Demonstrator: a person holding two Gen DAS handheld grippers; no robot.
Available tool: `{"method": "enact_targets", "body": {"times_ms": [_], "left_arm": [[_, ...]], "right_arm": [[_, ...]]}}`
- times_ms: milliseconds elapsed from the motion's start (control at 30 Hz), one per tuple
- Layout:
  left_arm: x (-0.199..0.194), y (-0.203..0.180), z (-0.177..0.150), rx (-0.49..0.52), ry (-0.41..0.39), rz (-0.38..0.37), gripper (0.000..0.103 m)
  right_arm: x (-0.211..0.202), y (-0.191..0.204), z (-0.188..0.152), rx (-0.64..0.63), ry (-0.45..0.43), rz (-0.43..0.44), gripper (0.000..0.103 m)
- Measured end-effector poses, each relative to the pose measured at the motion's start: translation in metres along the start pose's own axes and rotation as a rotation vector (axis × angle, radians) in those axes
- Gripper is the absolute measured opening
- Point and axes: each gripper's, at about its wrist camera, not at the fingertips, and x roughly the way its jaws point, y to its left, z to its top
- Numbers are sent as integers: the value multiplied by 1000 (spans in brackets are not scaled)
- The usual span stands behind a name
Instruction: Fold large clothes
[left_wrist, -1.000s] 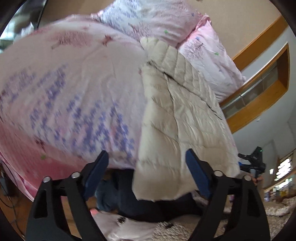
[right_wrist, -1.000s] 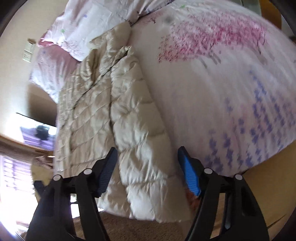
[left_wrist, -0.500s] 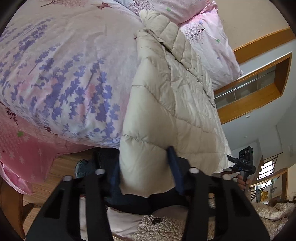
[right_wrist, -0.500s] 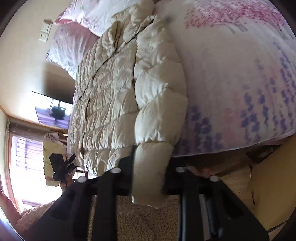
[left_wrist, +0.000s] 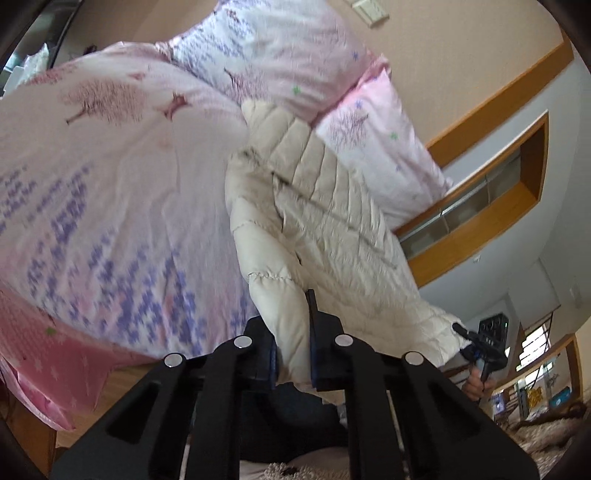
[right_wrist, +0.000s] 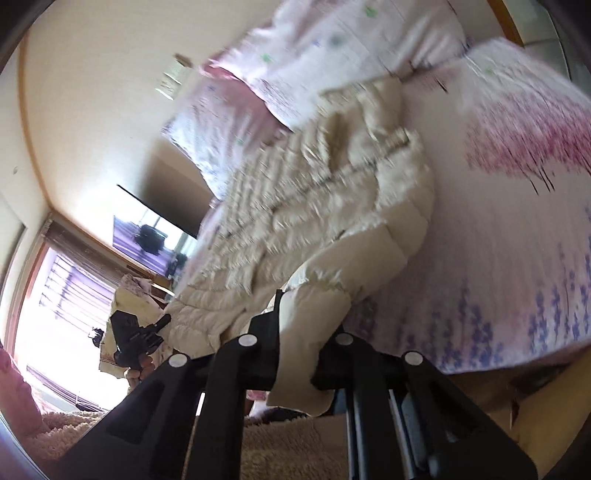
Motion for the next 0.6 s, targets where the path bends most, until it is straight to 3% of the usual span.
{"method": "enact_targets", "body": {"times_ms": [333, 600], "left_arm": [[-29, -21, 31, 61, -143, -38, 11], [-29, -62, 101, 140, -292, -52, 11]], "right_arm": [[-34, 24, 23, -83, -192, 57, 11], [-46, 66, 77, -195, -381, 7, 11]]}}
